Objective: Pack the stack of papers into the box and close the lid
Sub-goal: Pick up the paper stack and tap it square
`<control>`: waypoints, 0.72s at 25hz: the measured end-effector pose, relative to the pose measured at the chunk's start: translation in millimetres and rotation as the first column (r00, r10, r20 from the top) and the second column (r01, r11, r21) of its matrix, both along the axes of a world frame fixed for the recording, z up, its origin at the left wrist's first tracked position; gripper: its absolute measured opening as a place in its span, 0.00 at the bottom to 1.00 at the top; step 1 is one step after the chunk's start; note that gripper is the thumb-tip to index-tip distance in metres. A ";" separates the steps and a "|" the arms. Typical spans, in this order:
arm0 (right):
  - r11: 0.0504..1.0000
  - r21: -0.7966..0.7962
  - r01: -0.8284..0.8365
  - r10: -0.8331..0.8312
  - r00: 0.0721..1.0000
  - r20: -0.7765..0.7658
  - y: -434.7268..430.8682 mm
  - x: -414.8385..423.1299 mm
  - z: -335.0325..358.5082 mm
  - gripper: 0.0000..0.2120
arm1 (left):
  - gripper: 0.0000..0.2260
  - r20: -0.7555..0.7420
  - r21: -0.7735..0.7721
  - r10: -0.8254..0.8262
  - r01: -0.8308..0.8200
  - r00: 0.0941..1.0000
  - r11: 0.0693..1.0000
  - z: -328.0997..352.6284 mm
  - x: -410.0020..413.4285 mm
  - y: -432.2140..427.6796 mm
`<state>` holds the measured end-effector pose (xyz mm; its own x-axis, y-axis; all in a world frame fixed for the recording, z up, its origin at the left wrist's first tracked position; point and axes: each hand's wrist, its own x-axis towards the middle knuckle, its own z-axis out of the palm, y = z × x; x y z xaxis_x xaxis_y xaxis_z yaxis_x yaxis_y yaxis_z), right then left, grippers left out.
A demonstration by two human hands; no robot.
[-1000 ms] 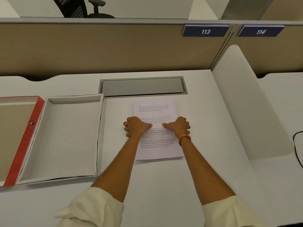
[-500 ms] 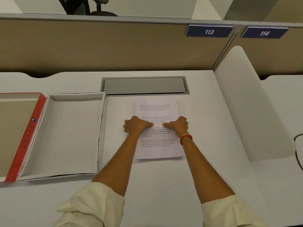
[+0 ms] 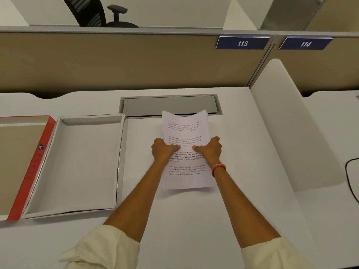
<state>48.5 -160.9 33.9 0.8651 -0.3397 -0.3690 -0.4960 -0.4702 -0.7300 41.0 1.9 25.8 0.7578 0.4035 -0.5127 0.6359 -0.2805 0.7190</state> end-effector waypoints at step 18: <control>0.939 0.337 0.063 -0.268 0.749 0.606 2.9 -35.5 38.9 0.27 | 0.16 0.663 -0.321 0.286 -0.082 0.692 0.944 46.3 -44.4 -16.3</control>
